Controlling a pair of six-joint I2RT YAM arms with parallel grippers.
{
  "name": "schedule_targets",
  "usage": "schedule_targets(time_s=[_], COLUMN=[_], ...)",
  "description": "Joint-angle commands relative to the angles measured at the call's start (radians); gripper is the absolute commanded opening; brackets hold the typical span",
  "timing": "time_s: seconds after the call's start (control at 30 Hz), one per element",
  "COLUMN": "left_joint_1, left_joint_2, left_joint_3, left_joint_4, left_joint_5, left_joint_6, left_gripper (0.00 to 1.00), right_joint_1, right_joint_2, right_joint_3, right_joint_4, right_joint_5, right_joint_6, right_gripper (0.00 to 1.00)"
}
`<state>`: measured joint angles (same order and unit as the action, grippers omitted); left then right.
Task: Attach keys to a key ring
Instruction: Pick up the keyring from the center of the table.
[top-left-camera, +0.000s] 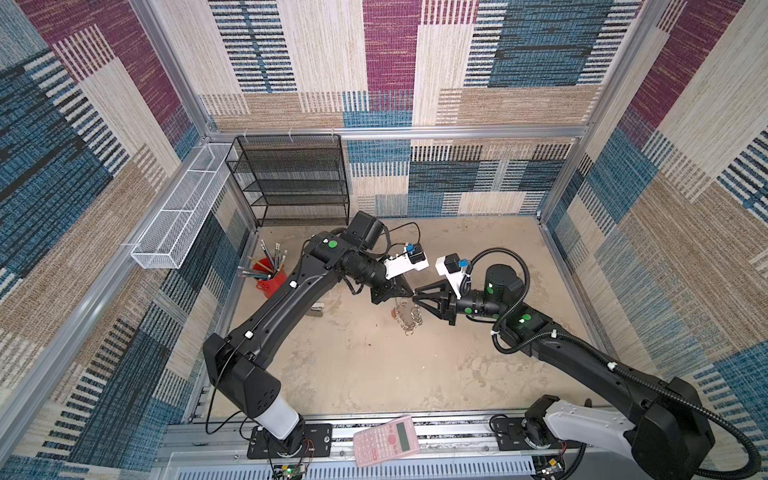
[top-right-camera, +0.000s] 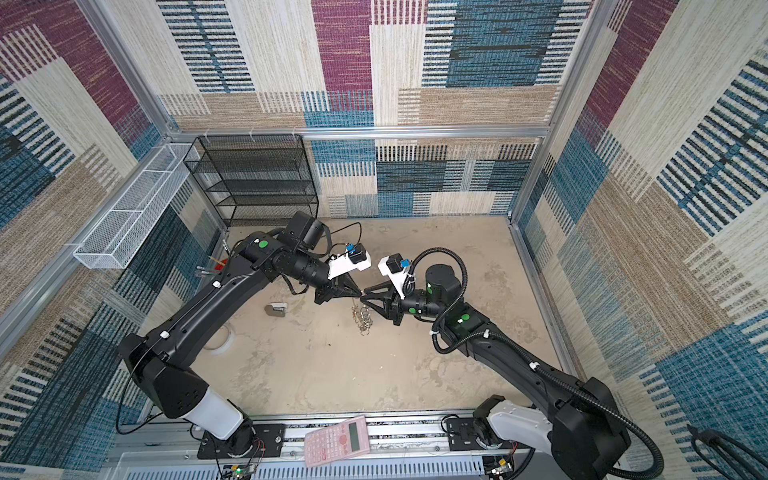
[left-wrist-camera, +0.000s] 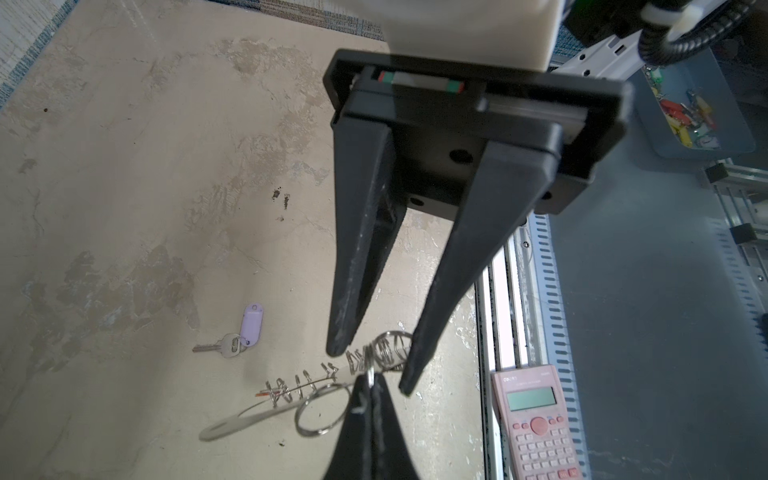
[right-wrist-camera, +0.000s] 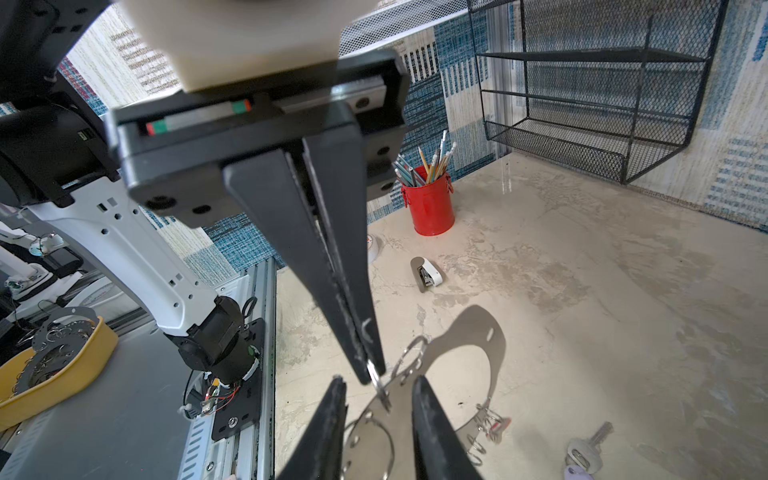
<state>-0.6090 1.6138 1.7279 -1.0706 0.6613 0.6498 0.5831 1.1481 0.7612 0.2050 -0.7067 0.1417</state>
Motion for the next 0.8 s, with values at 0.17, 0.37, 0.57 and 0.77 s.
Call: schedule_targets(time_s=[0.17, 0.37, 0.57, 0.77], left_joint_1=[-0.001, -0.003, -0.003, 0.005], left_joint_2=[0.002, 0.001, -0.013, -0.064], left_joint_3=[0.007, 0.009, -0.013, -0.094], left_joint_4=[-0.003, -0.008, -0.003, 0.088], left_joint_5=[0.045, 0.065, 0.089, 0.072], left_joint_6=[0.025, 0.039, 0.045, -0.024], left_gripper=[0.00, 0.00, 0.00, 0.09], right_joint_1=[0.003, 0.003, 0.004, 0.003], right_joint_2=[0.018, 0.018, -0.004, -0.043], right_joint_3=[0.007, 0.006, -0.010, -0.024], right_joint_4=[0.017, 0.017, 0.034, 0.064], right_joint_5=[-0.005, -0.011, 0.007, 0.059], right_joint_6=[-0.009, -0.009, -0.002, 0.027], right_gripper=[0.17, 0.00, 0.00, 0.00])
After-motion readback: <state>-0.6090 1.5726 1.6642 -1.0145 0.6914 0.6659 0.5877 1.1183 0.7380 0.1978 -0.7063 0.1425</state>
